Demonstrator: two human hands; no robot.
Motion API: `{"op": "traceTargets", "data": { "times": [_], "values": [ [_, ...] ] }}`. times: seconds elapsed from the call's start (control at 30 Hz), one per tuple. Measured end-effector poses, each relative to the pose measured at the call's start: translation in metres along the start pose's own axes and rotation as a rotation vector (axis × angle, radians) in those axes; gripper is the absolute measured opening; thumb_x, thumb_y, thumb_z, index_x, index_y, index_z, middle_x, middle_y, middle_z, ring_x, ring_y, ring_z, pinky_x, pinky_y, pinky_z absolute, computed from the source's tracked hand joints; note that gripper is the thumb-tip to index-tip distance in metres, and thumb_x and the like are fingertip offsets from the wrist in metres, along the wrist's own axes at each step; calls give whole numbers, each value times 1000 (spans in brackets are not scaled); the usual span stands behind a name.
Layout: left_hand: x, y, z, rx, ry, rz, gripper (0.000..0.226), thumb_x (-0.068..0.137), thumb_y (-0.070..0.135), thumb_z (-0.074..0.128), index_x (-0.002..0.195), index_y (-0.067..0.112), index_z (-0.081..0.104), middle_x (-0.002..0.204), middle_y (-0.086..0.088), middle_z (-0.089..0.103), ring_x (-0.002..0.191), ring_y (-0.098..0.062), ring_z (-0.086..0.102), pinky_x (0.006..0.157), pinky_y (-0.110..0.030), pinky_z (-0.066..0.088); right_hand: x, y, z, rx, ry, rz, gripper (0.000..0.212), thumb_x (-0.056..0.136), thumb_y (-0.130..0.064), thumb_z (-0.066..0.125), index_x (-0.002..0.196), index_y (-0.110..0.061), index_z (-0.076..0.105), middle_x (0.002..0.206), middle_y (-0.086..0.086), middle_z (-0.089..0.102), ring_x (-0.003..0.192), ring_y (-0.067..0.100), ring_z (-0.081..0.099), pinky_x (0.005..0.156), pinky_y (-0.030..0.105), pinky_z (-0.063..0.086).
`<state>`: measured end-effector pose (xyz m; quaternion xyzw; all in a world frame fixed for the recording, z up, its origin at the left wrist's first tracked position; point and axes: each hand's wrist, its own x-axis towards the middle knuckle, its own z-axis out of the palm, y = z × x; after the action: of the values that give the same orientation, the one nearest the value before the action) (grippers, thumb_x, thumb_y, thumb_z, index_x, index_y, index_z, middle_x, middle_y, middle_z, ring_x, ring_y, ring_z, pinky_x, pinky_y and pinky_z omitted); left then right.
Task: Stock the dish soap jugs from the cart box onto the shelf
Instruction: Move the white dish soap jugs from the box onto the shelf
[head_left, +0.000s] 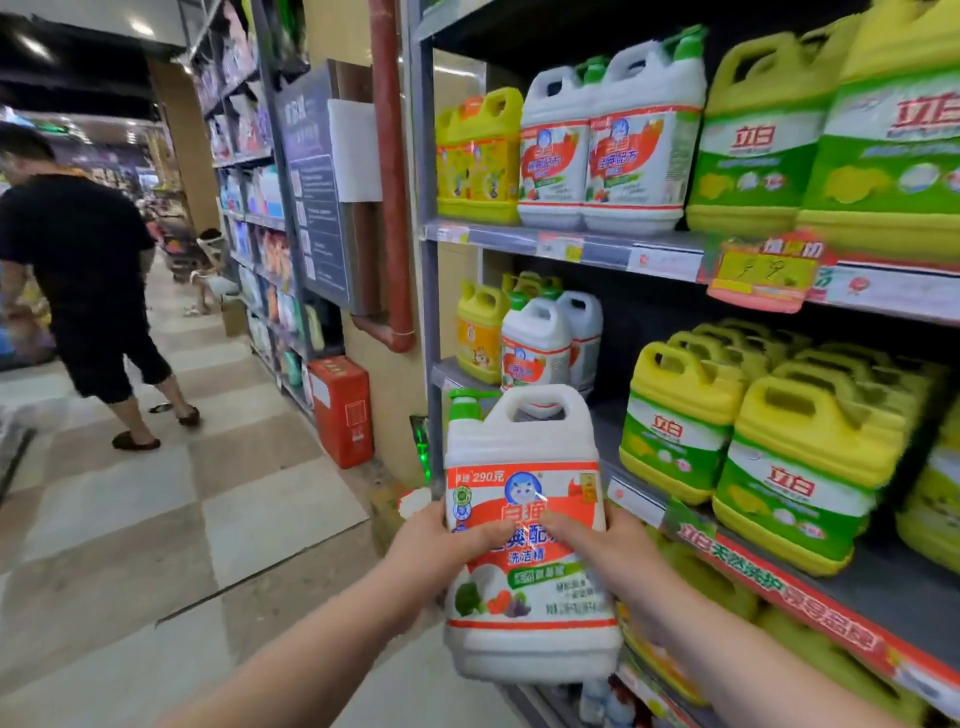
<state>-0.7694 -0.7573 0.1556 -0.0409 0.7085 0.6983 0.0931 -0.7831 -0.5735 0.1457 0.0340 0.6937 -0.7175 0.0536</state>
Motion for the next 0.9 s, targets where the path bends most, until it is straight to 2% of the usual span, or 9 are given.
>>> {"op": "traceTargets", "data": {
  "times": [0.1, 0.27, 0.33, 0.43, 0.63, 0.73, 0.77, 0.83, 0.9],
  "values": [
    [52, 12, -26, 59, -50, 53, 36, 69, 26, 81, 102, 15, 68, 87, -1, 77, 73, -14, 73, 51, -18, 53, 42, -9, 17, -2, 68, -32, 32, 70, -18, 81, 97, -12, 65, 79, 1, 75, 63, 14, 72, 46, 19, 52],
    [131, 28, -64, 125, -187, 68, 42, 66, 28, 83, 103, 15, 67, 94, -3, 76, 85, -21, 73, 83, -39, 57, 93, -13, 46, 46, 153, -23, 31, 70, -19, 81, 94, -18, 62, 74, -2, 75, 63, 14, 73, 44, 19, 51],
    [158, 28, -69, 130, -246, 72, 41, 67, 24, 82, 104, 15, 66, 95, -4, 76, 86, -22, 73, 80, -37, 58, 109, -11, 48, 53, 205, -19, 32, 69, -14, 81, 93, -18, 60, 71, -4, 75, 63, 14, 73, 46, 21, 53],
    [191, 27, -63, 111, -338, 57, 41, 69, 20, 81, 106, 14, 66, 98, -5, 75, 87, -21, 72, 77, -32, 58, 130, -13, 42, 24, 287, -14, 53, 64, -14, 85, 107, -20, 55, 91, 1, 74, 75, 18, 73, 59, 28, 57],
    [257, 33, -40, 108, -442, 66, 42, 71, 21, 80, 109, 18, 62, 102, -3, 74, 92, -21, 71, 84, -39, 57, 181, -18, 15, -12, 370, -3, 51, 62, -12, 85, 103, -21, 57, 88, 1, 75, 73, 18, 74, 57, 28, 57],
    [292, 42, -28, 100, -514, 64, 45, 71, 19, 79, 112, 15, 61, 104, -6, 74, 95, -23, 71, 86, -41, 56, 209, -24, 1, -7, 374, -14, 61, 60, -15, 87, 110, -21, 53, 94, 2, 73, 74, 16, 73, 55, 26, 56],
    [304, 47, -24, 108, -540, 75, 44, 70, 19, 80, 111, 16, 61, 103, -4, 74, 94, -22, 71, 82, -38, 57, 219, -27, -3, -2, 382, -16, 64, 59, -15, 87, 113, -20, 53, 96, 3, 73, 75, 17, 73, 57, 27, 57],
    [329, 59, -16, 124, -560, 98, 48, 65, 21, 81, 108, 19, 61, 101, -2, 75, 93, -21, 71, 78, -33, 58, 240, -31, -14, 12, 399, -27, 73, 56, -14, 89, 118, -15, 52, 100, 7, 73, 81, 24, 73, 71, 40, 60],
    [352, 67, -8, 168, -569, 110, 53, 62, 21, 84, 109, 20, 60, 101, -1, 75, 93, -20, 71, 79, -33, 58, 258, -33, -22, 35, 404, -50, 87, 45, -15, 93, 121, -13, 51, 103, 11, 72, 87, 29, 72, 80, 50, 57]
  ]
}}
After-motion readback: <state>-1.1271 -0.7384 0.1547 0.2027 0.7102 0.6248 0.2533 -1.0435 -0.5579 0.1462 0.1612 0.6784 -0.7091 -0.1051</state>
